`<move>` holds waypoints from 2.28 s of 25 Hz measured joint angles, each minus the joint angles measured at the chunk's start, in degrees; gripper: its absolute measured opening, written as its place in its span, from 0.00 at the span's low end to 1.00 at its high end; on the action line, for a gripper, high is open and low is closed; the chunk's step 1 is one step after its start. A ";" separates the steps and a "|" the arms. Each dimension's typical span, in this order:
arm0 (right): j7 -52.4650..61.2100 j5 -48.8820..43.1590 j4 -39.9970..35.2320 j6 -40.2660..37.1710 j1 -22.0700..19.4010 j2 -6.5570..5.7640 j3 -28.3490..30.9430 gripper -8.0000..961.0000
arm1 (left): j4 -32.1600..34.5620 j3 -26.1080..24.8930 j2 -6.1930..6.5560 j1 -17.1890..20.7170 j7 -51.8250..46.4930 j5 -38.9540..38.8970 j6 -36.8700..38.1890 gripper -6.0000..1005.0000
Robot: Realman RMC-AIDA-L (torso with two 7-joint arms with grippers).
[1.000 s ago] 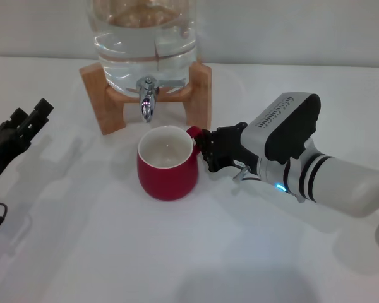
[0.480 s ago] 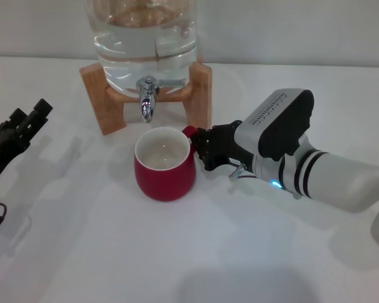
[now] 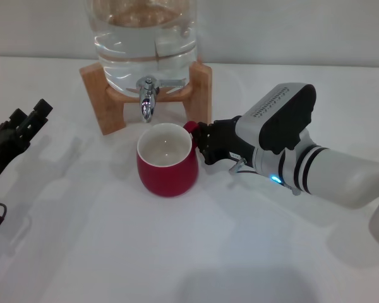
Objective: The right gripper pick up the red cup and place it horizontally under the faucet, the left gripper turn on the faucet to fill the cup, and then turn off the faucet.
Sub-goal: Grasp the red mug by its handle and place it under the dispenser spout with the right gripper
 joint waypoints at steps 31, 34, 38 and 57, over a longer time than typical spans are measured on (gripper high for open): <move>0.26 0.04 0.96 -4.51 0.53 -0.01 3.22 0.12 | 0.00 0.08 -0.07 -0.02 0.00 0.00 -0.38 0.84; 0.23 0.03 1.04 -4.51 0.42 -0.01 3.28 0.12 | -0.04 0.09 -0.10 -0.03 0.00 0.00 -0.42 0.84; 0.36 -0.07 1.57 -4.37 0.39 -0.01 3.15 0.12 | -0.09 0.16 -0.09 -0.02 0.00 0.00 -0.45 0.84; 0.18 -0.38 1.90 -3.55 0.10 -0.01 2.86 0.13 | -0.09 0.13 0.00 -0.02 0.00 0.00 -0.06 0.84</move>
